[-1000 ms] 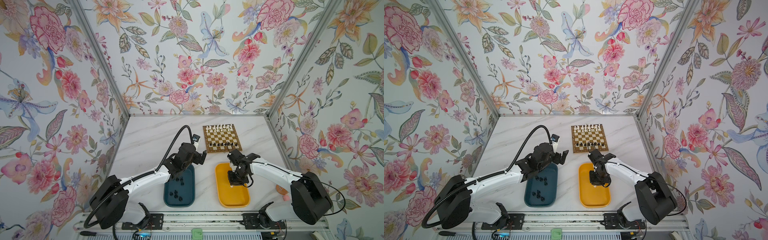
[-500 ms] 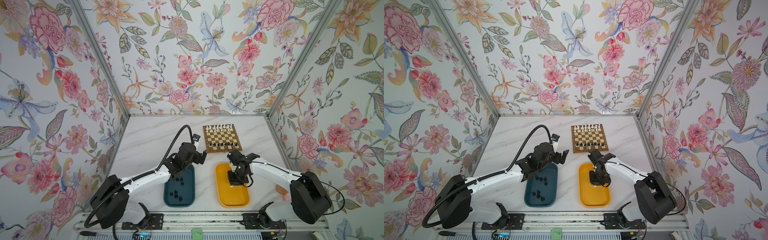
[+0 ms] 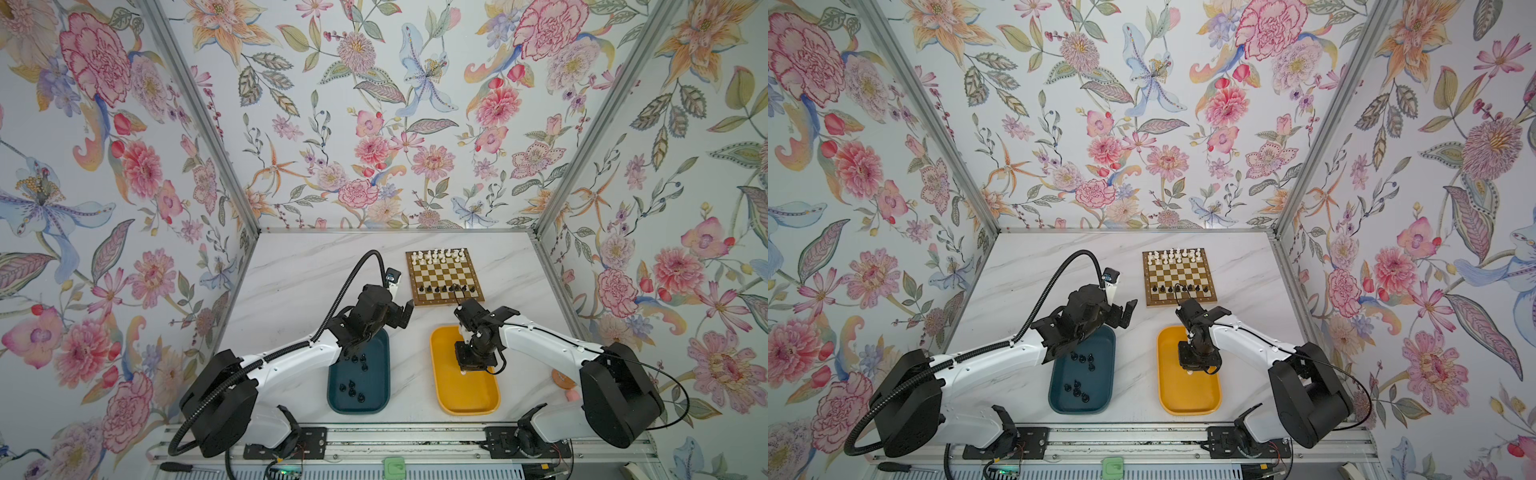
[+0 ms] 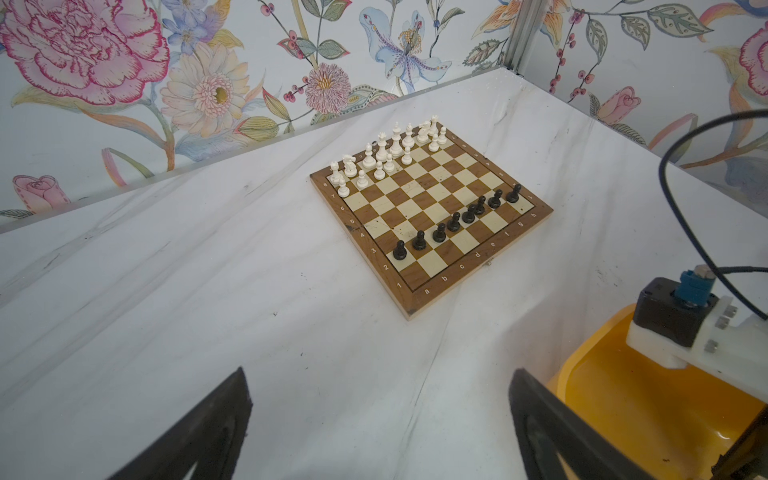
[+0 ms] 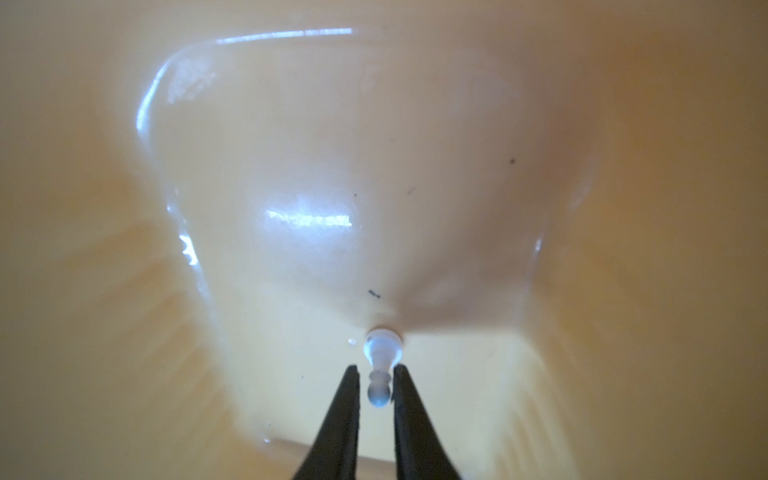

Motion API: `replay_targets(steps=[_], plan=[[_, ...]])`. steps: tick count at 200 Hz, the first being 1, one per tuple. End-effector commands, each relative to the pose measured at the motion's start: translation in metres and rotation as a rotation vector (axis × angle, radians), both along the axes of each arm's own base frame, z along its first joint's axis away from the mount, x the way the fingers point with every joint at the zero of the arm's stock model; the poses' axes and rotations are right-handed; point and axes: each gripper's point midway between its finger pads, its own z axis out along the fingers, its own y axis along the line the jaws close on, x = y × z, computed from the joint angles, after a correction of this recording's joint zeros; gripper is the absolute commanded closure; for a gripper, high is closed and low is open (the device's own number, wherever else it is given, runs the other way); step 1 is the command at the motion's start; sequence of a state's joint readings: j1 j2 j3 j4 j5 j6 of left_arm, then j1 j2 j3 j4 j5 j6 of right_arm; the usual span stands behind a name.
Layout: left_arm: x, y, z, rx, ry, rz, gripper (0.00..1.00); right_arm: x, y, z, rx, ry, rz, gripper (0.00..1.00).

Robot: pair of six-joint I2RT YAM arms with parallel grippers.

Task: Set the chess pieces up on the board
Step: 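Lower the right gripper onto the white pawn in the yellow tray and grasp it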

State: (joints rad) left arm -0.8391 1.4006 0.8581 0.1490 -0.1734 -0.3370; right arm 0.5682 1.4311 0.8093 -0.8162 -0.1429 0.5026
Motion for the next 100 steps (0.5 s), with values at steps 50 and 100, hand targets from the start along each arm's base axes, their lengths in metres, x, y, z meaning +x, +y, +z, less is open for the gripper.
replay_targets(steps=[50,100], plan=[[-0.0016,0.0030,0.0094,0.015,-0.021,0.012,0.02,-0.0026,-0.0046,-0.0079,-0.034,0.010,-0.003,0.84],[-0.0011,0.0030,0.0091,0.019,-0.021,0.014,0.02,-0.0024,-0.0038,-0.0095,-0.037,0.017,0.003,0.86]])
